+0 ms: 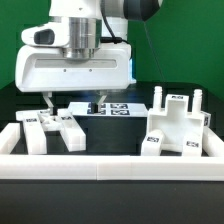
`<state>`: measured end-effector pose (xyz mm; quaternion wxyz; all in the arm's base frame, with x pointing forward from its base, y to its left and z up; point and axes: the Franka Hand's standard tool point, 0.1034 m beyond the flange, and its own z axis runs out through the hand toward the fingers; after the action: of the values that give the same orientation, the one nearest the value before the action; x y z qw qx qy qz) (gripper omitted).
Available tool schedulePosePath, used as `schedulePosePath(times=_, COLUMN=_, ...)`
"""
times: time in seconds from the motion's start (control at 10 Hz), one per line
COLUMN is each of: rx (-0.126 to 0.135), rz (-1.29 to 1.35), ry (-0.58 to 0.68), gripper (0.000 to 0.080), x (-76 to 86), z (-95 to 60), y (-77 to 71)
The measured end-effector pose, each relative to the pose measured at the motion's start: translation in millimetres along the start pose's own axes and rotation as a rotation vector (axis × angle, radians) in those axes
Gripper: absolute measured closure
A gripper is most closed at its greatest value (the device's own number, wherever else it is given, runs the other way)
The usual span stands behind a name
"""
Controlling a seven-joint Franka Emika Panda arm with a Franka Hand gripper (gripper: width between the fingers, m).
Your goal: Assemble chair
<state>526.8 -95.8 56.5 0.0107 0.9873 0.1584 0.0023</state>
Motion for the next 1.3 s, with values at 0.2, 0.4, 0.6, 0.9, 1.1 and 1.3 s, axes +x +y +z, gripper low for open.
schedulePosePath(times=0.2, rx=0.052, rz=0.005, ry=-0.070, gripper=0.0151, x=-6.2, z=9.5, y=-1.2)
schedulePosePath(times=0.4, rx=0.056, rz=-0.003, ry=-0.082, gripper=0.0151, x=-3.0, z=16.8, y=-2.9)
schedulePosePath(times=0.6, rx=0.053, rz=0.003, ry=-0.088, gripper=0.0151, x=-6.9, z=23.2, y=-0.1)
schedulePosePath(times=0.9, rx=0.035, rz=0.005, ry=-0.085, gripper=0.0151, x=-9.6, z=35.0, y=3.8)
schedulePosePath(times=1.1, rx=0.026, rz=0.003, ry=-0.090, gripper=0.0151, x=-10.8, z=45.0, y=6.0)
schedulePosePath(times=1.3, rx=0.025, rz=0.004, ry=-0.089, gripper=0.0151, x=-9.8, z=44.6, y=5.5)
